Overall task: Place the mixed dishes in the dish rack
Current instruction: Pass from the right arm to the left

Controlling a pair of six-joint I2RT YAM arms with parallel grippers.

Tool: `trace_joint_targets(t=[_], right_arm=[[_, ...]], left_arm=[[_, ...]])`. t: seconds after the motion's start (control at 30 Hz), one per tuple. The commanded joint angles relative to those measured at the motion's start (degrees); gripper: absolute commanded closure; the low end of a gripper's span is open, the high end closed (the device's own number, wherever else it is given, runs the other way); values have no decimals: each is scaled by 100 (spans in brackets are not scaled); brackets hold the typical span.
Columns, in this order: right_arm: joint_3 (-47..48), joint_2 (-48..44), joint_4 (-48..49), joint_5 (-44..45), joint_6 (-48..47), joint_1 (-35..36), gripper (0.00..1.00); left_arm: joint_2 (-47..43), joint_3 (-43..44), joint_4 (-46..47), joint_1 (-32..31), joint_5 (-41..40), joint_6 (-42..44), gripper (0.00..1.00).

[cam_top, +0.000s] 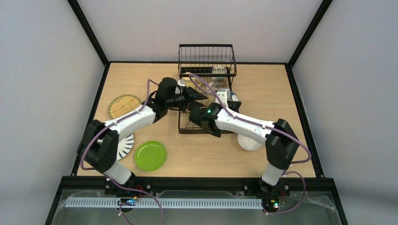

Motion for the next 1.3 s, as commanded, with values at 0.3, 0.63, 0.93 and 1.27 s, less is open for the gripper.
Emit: trace_joint_targets(t=[0.3, 0.63, 0.93, 1.27], right_arm=[[2436, 191, 961, -597, -2603, 267, 100], [1929, -602, 4221, -2325, -6308, 252, 100], [155, -1416, 6159, -1957, -7636, -93, 100], [-1215, -2053, 8703, -1884, -9593, -785, 100]], left_arm=[[209, 172, 299, -31, 217, -266, 3], [10, 72, 247, 11, 211, -247, 3], [-277, -27, 25, 170, 353, -198, 3], [-411, 116, 86, 187, 449, -573, 3]])
